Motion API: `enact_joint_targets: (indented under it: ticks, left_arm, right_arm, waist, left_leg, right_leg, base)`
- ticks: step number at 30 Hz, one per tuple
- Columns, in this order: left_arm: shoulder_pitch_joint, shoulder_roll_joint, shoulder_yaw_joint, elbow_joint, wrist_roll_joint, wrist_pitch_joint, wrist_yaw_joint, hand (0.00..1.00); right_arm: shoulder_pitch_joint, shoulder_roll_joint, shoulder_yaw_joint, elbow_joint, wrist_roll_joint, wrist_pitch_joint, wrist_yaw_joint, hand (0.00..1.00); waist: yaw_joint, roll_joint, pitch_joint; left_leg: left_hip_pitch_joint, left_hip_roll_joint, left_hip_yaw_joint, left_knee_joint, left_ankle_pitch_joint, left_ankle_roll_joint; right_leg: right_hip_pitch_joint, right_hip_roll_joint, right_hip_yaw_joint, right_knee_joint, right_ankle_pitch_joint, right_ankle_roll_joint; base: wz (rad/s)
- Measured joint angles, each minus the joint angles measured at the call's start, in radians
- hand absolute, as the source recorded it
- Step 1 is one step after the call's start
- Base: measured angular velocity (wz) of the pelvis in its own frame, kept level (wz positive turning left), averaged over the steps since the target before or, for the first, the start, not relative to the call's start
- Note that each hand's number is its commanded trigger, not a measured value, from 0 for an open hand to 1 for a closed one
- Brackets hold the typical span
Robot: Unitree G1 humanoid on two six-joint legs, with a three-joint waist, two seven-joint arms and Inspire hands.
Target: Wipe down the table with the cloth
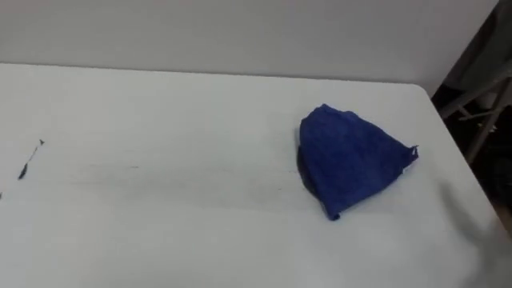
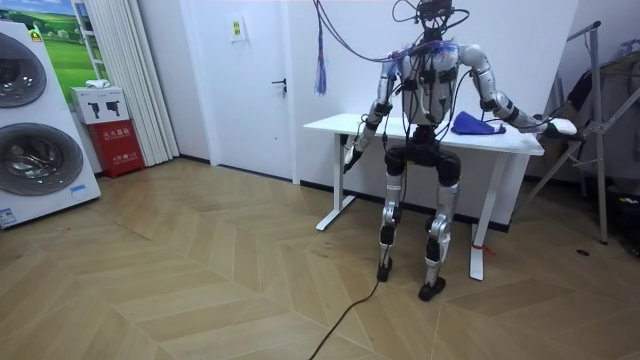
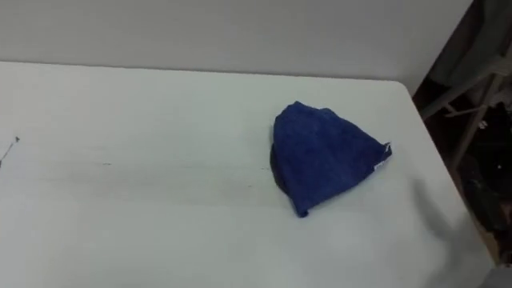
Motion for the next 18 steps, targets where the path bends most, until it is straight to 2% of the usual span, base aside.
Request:
enact_joint_targets:
  ticks: [4, 7, 9, 16, 18]
  left_arm:
    - [-0.001, 0.006, 0.013, 0.042, 0.000, -0.007, -0.008, 0.00]
    - [-0.002, 0.010, 0.032, 0.069, 0.000, -0.007, -0.026, 0.00]
    - [0.002, 0.016, 0.032, 0.091, 0.000, -0.004, -0.039, 0.00]
    - [0.018, 0.034, 0.032, 0.092, -0.001, -0.002, -0.067, 0.00]
    - [0.018, 0.038, 0.032, 0.092, -0.007, 0.010, -0.073, 0.00]
  right_arm:
    - [0.032, -0.002, -0.010, 0.108, 0.029, 0.012, 0.000, 0.00]
    - [0.055, -0.008, -0.037, 0.216, 0.111, 0.025, 0.000, 0.00]
    - [0.061, -0.025, -0.048, 0.297, 0.142, 0.038, 0.002, 0.00]
    - [0.109, -0.063, -0.079, 0.401, 0.193, 0.065, 0.020, 0.00]
    - [0.115, -0.066, -0.079, 0.445, 0.195, 0.092, 0.042, 0.00]
  waist:
    - [-0.018, -0.007, -0.0001]
    - [-0.028, -0.010, 0.0004]
    - [-0.040, -0.009, 0.0010]
    - [-0.062, -0.014, -0.0011]
    - [-0.062, -0.015, -0.0017]
  left_leg:
    - [0.000, 0.002, 0.008, 0.002, -0.007, 0.002]
    - [0.005, 0.003, 0.008, 0.003, -0.012, 0.002]
    - [0.010, 0.003, 0.009, 0.003, -0.017, 0.001]
    - [0.009, 0.012, 0.021, 0.017, -0.027, -0.001]
    - [0.011, 0.014, 0.026, 0.016, -0.028, -0.002]
  right_leg:
    - [-0.004, 0.000, 0.006, 0.001, 0.000, 0.000]
    - [0.000, 0.001, 0.010, 0.003, 0.000, 0.000]
    - [-0.001, 0.002, 0.013, 0.003, 0.000, 0.000]
    - [0.000, 0.009, 0.031, 0.007, 0.000, 0.000]
    - [-0.001, 0.010, 0.034, 0.010, 0.000, 0.000]
  base:
    - [-0.10]
    - [0.00]
    - [-0.03]
    - [-0.05]
    - [-0.08]
